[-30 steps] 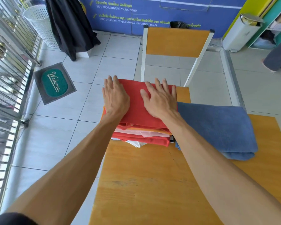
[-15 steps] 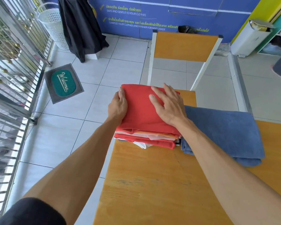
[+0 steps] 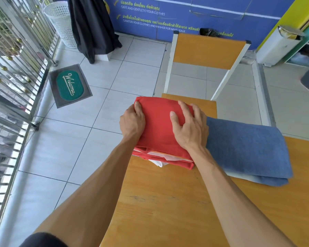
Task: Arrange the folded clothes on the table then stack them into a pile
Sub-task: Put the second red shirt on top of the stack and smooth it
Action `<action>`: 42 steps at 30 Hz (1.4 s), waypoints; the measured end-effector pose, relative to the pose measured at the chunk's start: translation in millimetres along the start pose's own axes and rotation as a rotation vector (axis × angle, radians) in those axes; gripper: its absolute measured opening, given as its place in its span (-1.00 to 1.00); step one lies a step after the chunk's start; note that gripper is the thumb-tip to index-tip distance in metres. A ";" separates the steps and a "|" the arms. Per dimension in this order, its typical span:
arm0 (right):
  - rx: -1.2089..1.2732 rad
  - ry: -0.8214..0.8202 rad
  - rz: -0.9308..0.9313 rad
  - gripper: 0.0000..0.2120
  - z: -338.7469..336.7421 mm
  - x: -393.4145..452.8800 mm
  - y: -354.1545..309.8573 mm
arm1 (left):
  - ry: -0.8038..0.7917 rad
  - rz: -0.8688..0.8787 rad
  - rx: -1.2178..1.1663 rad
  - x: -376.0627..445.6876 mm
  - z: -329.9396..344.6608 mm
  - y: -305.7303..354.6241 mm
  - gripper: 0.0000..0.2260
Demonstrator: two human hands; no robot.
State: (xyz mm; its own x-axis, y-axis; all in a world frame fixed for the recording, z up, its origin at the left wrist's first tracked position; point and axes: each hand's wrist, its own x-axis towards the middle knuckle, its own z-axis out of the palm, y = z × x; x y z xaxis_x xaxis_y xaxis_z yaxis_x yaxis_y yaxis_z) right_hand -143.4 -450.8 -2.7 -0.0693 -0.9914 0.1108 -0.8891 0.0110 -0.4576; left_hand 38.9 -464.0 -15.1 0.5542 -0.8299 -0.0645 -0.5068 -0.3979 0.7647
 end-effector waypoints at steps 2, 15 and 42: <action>-0.043 0.052 -0.035 -0.45 4.5 -9.5 -1.0 | 0.012 0.008 -0.032 -2.1 -1.4 -3.3 -0.57; -0.242 -0.173 -0.249 -0.37 0.1 2.1 -47.4 | -0.209 -0.072 -0.157 39.8 -29.0 25.4 -0.69; -0.229 -0.134 -0.225 -0.33 14.3 0.1 -39.6 | -0.226 -0.123 -0.252 -32.0 -54.1 -33.7 -0.51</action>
State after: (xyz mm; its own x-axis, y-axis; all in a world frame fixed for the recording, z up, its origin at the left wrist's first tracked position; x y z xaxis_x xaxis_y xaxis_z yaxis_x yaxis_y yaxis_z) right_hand -101.8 -453.2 2.8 0.1863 -0.9805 0.0629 -0.9548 -0.1958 -0.2237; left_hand 73.9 -402.9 -4.1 0.4268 -0.8586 -0.2841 -0.2516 -0.4145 0.8746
